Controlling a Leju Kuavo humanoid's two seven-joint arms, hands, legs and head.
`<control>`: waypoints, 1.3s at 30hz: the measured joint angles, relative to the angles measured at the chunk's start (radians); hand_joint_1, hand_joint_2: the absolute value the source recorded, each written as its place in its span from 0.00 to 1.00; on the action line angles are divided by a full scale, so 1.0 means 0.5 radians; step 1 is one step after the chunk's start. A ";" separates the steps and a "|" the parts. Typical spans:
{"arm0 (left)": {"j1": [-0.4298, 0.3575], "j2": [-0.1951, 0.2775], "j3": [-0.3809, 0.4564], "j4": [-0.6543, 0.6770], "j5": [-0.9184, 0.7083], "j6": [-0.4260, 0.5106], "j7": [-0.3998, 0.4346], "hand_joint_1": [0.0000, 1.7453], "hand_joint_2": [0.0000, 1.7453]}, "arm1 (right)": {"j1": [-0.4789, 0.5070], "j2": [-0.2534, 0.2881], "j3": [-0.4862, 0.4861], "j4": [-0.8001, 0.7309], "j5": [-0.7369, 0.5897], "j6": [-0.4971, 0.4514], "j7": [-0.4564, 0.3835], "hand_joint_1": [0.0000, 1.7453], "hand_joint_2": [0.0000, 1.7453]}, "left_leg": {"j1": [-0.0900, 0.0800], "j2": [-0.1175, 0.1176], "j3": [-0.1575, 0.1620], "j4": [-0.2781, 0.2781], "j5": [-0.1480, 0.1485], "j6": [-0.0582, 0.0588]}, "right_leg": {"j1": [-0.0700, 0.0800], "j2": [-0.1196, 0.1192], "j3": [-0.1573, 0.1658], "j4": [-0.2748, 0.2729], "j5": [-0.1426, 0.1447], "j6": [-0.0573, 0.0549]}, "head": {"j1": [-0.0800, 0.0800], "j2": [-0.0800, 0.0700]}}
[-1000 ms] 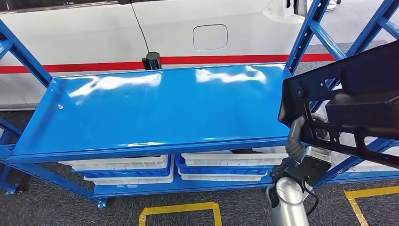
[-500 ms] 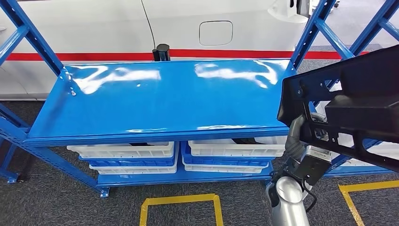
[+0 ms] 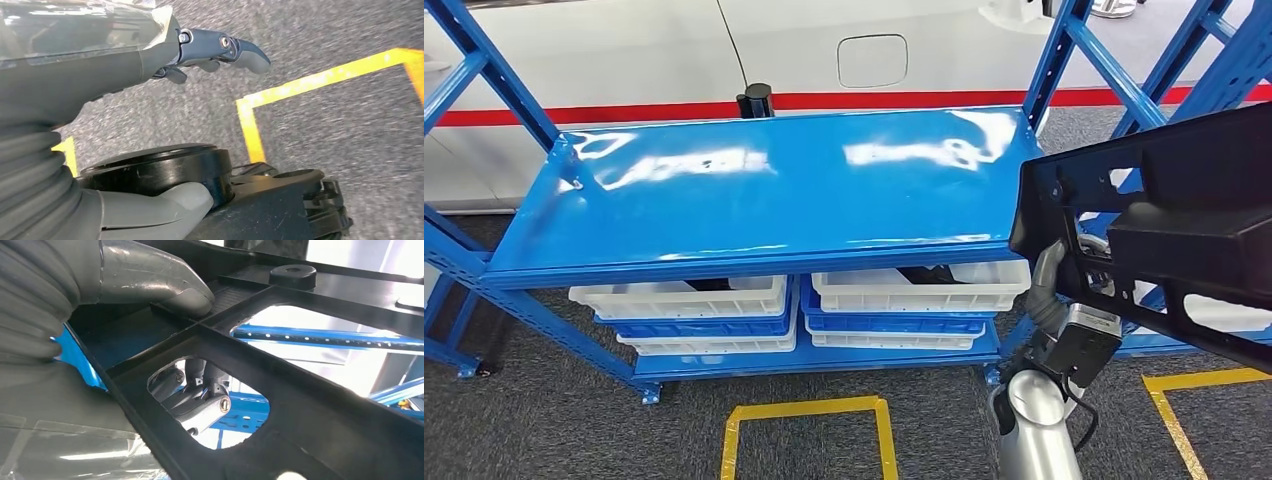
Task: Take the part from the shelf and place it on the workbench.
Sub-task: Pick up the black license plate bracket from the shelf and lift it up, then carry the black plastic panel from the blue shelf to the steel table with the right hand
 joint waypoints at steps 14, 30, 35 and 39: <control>0.033 -0.001 -0.011 -0.002 0.047 0.007 0.012 0.00 1.00 | -0.013 -0.017 0.021 0.032 -0.023 0.000 -0.001 1.00 1.00 | -0.011 0.022 0.196 -0.590 0.282 0.136 | 0.013 0.002 -0.272 0.580 -0.251 0.083 | 0.014 0.000; 0.007 0.012 -0.021 -0.018 0.091 0.023 -0.002 0.00 1.00 | -0.026 -0.025 0.065 0.066 -0.040 0.000 -0.014 1.00 1.00 | 0.005 0.005 -0.035 0.016 -0.013 -0.005 | -0.001 -0.006 0.015 -0.018 0.000 0.000 | -0.004 0.000; 0.021 0.018 -0.048 -0.023 0.105 0.031 0.004 0.00 1.00 | -0.026 -0.028 0.064 0.064 -0.041 0.000 -0.016 1.00 1.00 | 0.021 -0.004 0.332 -0.505 0.137 0.007 | 0.005 -0.003 -0.076 0.029 0.051 0.049 | -0.003 0.000; 0.034 0.019 -0.070 -0.029 0.114 0.040 0.004 0.00 1.00 | -0.025 -0.036 0.064 0.063 -0.041 0.000 -0.019 1.00 1.00 | 0.004 0.002 0.310 -0.561 0.170 0.073 | 0.005 -0.006 -0.110 0.039 0.079 0.101 | -0.001 0.000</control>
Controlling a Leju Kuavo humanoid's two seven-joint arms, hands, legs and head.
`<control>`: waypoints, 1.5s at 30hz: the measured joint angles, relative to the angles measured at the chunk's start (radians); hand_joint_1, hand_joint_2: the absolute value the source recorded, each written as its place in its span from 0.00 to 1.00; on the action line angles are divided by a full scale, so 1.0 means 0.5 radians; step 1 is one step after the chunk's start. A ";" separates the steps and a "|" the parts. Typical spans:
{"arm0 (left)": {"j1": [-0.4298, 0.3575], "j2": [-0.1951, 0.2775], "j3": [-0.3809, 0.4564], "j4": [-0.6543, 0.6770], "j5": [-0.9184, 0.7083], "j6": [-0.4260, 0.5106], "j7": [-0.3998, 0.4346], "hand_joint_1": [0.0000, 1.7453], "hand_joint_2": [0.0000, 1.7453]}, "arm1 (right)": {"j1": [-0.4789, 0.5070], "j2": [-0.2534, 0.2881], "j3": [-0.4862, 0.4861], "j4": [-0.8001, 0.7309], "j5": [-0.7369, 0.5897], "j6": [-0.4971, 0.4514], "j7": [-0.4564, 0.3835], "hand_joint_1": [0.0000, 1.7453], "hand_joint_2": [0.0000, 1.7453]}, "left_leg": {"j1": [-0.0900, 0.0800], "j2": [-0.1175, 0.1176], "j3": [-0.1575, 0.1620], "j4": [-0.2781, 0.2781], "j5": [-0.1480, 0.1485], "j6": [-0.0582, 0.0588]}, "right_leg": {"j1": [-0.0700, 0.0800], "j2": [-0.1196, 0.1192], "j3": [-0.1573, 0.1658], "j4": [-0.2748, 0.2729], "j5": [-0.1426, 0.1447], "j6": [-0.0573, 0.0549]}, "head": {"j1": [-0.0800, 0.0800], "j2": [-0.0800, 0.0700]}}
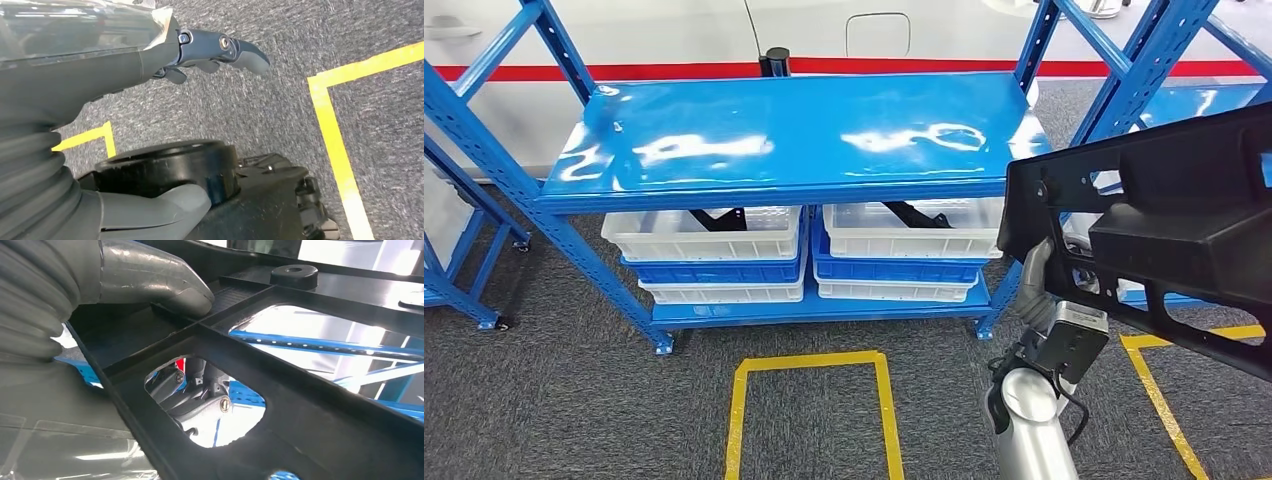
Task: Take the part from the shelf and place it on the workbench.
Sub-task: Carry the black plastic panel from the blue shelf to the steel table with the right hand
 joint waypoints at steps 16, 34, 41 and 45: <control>-0.007 0.012 -0.038 -0.031 0.045 0.012 -0.009 0.00 1.00 | -0.018 -0.037 0.039 0.013 -0.004 0.004 -0.012 1.00 1.00 | -0.016 0.015 -0.272 0.054 0.195 -0.030 | -0.003 0.006 0.268 -0.086 -0.180 -0.057 | 0.003 0.000; -0.003 0.029 -0.078 -0.053 0.139 -0.013 -0.001 0.00 1.00 | -0.058 -0.046 0.087 0.071 -0.031 0.016 -0.026 1.00 1.00 | 0.009 0.013 -0.110 0.002 0.087 0.052 | 0.000 0.002 -0.131 0.326 -0.233 -0.022 | 0.005 0.000; -0.009 0.028 -0.113 -0.058 0.137 0.014 -0.026 0.00 1.00 | -0.048 -0.067 0.087 0.068 -0.049 0.003 -0.048 1.00 1.00 | 0.003 0.017 -0.253 0.015 0.210 0.022 | -0.001 0.009 0.207 0.104 -0.202 0.043 | 0.005 0.000; -0.016 0.031 -0.149 -0.059 0.118 0.027 -0.046 0.00 1.00 | -0.031 -0.070 0.084 0.063 -0.049 0.003 -0.062 1.00 1.00 | -0.005 0.004 -0.284 0.021 0.254 -0.027 | 0.006 0.010 0.274 -0.066 -0.206 -0.020 | 0.003 0.000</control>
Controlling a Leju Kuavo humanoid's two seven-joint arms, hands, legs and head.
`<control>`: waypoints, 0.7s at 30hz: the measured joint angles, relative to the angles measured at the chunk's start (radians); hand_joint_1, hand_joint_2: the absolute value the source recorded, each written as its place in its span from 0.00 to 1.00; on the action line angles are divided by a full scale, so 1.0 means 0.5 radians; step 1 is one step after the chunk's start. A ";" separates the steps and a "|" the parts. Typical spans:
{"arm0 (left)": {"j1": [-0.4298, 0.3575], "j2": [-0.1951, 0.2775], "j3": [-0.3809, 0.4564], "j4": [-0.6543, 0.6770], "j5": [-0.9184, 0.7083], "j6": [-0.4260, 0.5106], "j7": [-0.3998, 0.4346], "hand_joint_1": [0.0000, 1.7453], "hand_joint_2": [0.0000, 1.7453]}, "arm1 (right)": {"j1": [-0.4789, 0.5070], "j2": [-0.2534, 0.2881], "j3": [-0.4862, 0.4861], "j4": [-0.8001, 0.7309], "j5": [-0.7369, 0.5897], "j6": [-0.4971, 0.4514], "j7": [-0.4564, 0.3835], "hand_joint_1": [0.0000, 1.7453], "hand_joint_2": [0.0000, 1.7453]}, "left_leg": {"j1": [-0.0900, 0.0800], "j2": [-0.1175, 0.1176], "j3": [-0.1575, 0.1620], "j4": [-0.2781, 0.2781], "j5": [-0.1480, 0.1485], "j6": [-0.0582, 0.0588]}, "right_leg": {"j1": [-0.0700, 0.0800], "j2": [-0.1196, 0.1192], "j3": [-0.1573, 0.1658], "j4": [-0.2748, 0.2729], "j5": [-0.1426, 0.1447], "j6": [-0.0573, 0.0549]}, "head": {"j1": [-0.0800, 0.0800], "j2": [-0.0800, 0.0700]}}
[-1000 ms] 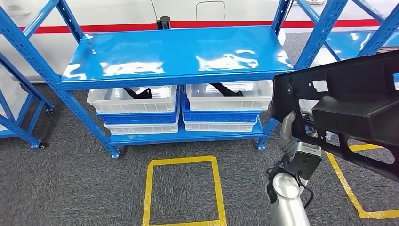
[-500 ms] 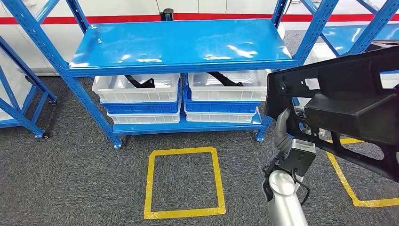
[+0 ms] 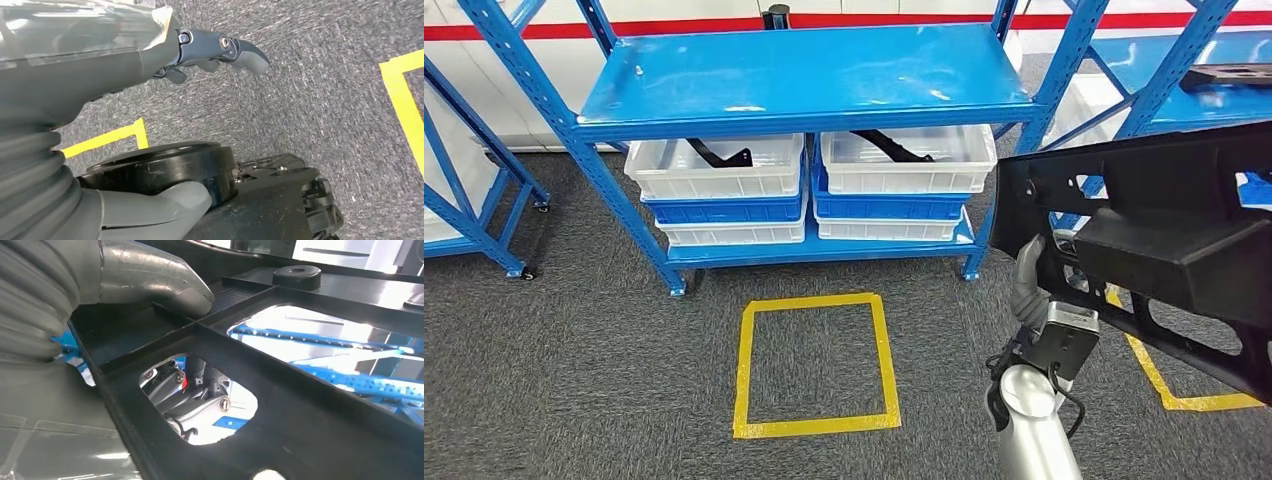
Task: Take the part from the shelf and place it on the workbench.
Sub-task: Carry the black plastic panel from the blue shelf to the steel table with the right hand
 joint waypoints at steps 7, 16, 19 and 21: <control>-0.024 0.002 -0.023 0.000 -0.008 0.030 -0.015 0.00 1.00 | 0.016 0.003 -0.002 -0.003 0.002 0.000 -0.002 1.00 1.00 | 0.011 -0.009 -0.184 0.568 -0.375 -0.066 | -0.014 -0.073 -0.063 0.002 0.069 -0.091 | -0.010 0.000; -0.018 -0.015 -0.088 -0.004 -0.058 0.170 0.045 0.00 1.00 | 0.102 0.004 -0.045 -0.034 0.037 0.000 -0.020 1.00 1.00 | 0.004 0.103 0.160 0.009 -0.178 0.007 | 0.024 -0.210 -0.107 0.028 0.088 -0.041 | -0.009 0.000; -0.018 -0.015 -0.096 -0.014 -0.065 0.175 0.051 0.00 1.00 | 0.118 0.004 -0.063 -0.040 0.038 0.000 -0.024 1.00 1.00 | 0.018 0.045 0.142 -0.010 -0.148 0.059 | 0.016 -0.099 -0.185 0.177 -0.002 -0.025 | -0.005 0.000; -0.019 -0.015 -0.100 -0.016 -0.069 0.175 0.052 0.00 1.00 | 0.133 0.003 -0.077 -0.043 0.039 -0.001 -0.026 1.00 1.00 | 0.018 0.004 0.125 -0.009 -0.135 0.074 | 0.011 -0.021 -0.313 0.461 -0.124 -0.035 | -0.002 0.000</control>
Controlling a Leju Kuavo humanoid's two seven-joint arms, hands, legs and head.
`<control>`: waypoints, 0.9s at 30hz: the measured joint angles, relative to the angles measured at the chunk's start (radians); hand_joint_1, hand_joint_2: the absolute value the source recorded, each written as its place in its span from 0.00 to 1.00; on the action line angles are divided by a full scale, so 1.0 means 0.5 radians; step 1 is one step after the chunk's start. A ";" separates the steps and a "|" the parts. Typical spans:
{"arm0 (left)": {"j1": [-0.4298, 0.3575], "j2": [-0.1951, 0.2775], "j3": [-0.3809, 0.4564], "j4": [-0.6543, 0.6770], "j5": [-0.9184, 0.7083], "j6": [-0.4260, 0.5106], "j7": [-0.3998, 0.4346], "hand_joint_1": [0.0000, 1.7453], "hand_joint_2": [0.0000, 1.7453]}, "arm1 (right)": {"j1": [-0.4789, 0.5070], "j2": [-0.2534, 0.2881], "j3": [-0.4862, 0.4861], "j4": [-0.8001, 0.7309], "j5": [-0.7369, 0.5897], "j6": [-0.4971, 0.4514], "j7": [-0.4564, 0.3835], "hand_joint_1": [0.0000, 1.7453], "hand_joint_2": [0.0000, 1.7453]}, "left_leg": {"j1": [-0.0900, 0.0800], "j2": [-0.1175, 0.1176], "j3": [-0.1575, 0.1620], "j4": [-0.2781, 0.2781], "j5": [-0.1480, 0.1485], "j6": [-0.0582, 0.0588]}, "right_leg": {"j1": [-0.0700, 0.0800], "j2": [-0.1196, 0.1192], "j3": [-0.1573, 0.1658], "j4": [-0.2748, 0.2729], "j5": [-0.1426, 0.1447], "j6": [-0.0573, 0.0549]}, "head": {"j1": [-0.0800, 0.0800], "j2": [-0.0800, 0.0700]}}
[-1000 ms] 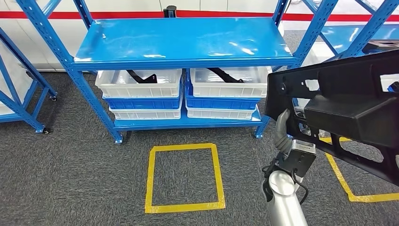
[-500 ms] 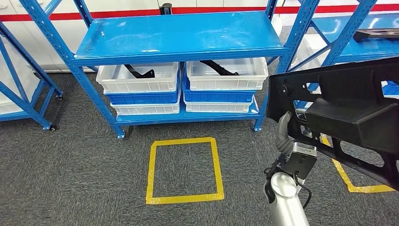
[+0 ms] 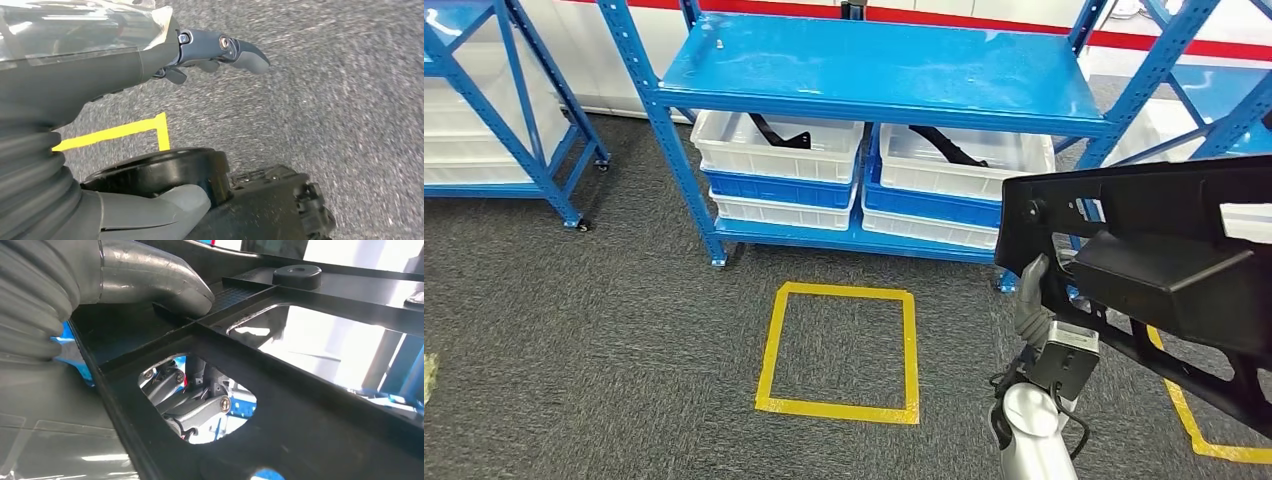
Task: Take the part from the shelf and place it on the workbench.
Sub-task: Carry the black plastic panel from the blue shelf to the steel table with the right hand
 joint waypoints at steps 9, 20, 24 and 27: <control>-0.008 0.001 -0.039 0.000 -0.011 0.006 0.017 0.00 1.00 | 0.025 -0.011 -0.045 0.027 -0.012 0.002 -0.031 1.00 1.00 | -0.010 -0.208 -0.044 0.024 0.035 -0.048 | -0.013 0.135 0.213 -0.418 0.187 0.047 | -0.002 0.000; -0.023 0.013 -0.079 0.032 0.044 -0.089 -0.047 0.00 1.00 | 0.023 -0.030 -0.039 0.228 -0.170 0.002 -0.157 1.00 1.00 | -0.005 0.029 -0.131 0.352 -0.116 -0.118 | -0.025 -0.132 0.206 -0.421 0.203 -0.027 | -0.023 0.000; -0.007 0.019 -0.099 0.044 0.086 -0.172 -0.067 0.00 1.00 | -0.008 -0.063 -0.008 0.290 -0.225 0.002 -0.158 1.00 1.00 | -0.033 0.169 0.008 0.034 -0.035 -0.079 | 0.010 -0.216 0.201 -0.417 0.201 -0.008 | -0.026 0.000; -0.002 0.022 -0.108 0.045 0.104 -0.202 -0.082 0.00 1.00 | -0.011 -0.085 0.027 0.305 -0.237 0.001 -0.158 1.00 1.00 | -0.029 0.086 -0.003 0.018 -0.009 -0.027 | 0.007 -0.216 0.193 -0.390 0.177 0.020 | -0.025 0.000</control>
